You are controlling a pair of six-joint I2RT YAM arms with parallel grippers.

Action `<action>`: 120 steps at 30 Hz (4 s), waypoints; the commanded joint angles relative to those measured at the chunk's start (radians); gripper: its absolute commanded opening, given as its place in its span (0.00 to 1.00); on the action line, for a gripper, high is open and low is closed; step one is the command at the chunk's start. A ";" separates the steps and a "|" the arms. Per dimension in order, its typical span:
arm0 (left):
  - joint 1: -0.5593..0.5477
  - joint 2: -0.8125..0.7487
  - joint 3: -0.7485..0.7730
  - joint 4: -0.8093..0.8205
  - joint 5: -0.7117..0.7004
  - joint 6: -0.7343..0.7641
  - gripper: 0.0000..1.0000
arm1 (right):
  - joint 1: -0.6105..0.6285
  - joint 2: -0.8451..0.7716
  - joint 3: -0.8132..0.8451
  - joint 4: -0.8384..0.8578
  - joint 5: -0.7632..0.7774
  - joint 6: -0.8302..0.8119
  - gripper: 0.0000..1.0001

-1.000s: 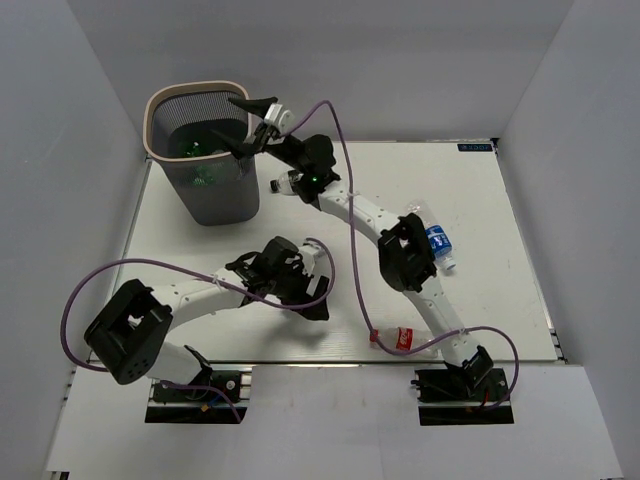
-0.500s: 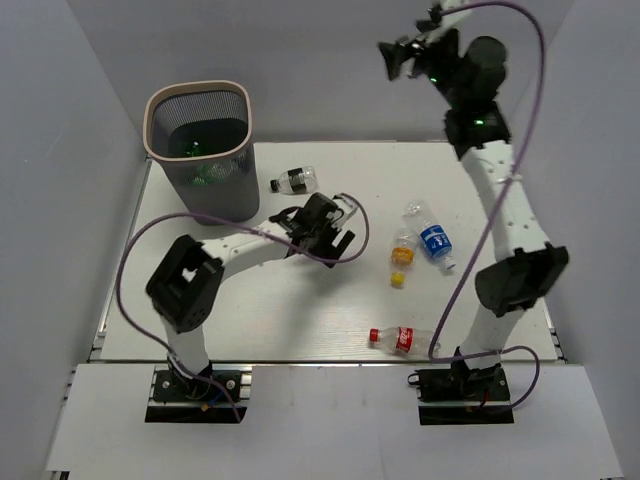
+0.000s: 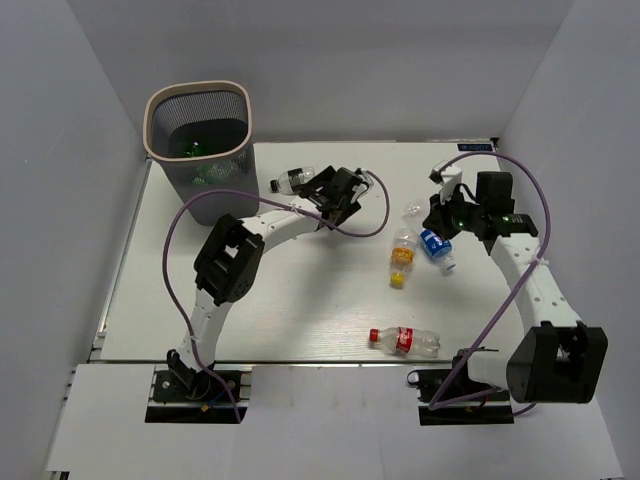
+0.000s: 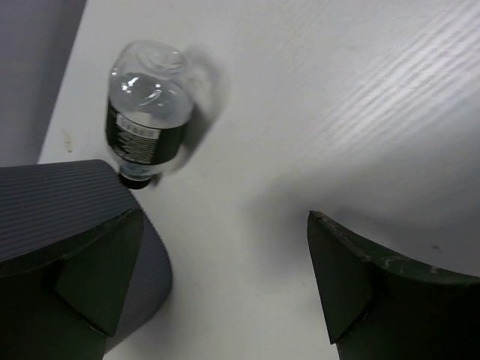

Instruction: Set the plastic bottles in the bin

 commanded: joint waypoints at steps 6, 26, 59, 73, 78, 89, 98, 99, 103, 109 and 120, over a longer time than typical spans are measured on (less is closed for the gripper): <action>0.120 0.061 0.115 0.084 -0.118 0.099 1.00 | -0.023 -0.045 0.005 -0.009 -0.111 0.011 0.10; 0.280 0.214 0.319 0.054 0.293 0.056 1.00 | -0.023 0.015 0.074 -0.082 -0.139 0.037 0.20; 0.274 -0.197 0.349 0.084 0.808 -0.334 0.37 | -0.026 0.061 -0.018 0.134 0.165 0.261 0.87; 0.427 -0.439 0.304 0.077 0.384 -0.561 0.37 | -0.023 0.105 -0.012 0.102 0.093 0.192 0.17; 0.488 -0.518 0.163 0.068 0.264 -0.590 0.38 | -0.023 0.115 -0.002 0.088 0.105 0.171 0.41; 0.560 -0.495 0.269 -0.081 0.242 -0.567 0.99 | -0.020 0.213 0.037 0.052 0.219 0.122 0.90; 0.530 -0.625 0.140 0.058 0.815 -0.473 0.99 | -0.016 0.355 0.085 0.125 0.345 0.110 0.90; 0.521 -0.625 0.131 0.075 0.995 -0.486 0.99 | -0.018 0.371 0.111 0.126 0.352 0.108 0.90; 0.467 -0.637 -0.039 0.112 1.230 -0.558 0.99 | -0.015 0.470 0.160 0.105 0.371 0.103 0.90; 0.367 -0.763 -0.334 0.097 1.220 -0.567 0.99 | -0.013 0.553 0.185 0.086 0.345 0.065 0.86; 0.231 -0.820 -0.843 0.215 1.141 -0.636 0.99 | -0.013 0.536 0.372 -0.036 0.213 0.001 0.14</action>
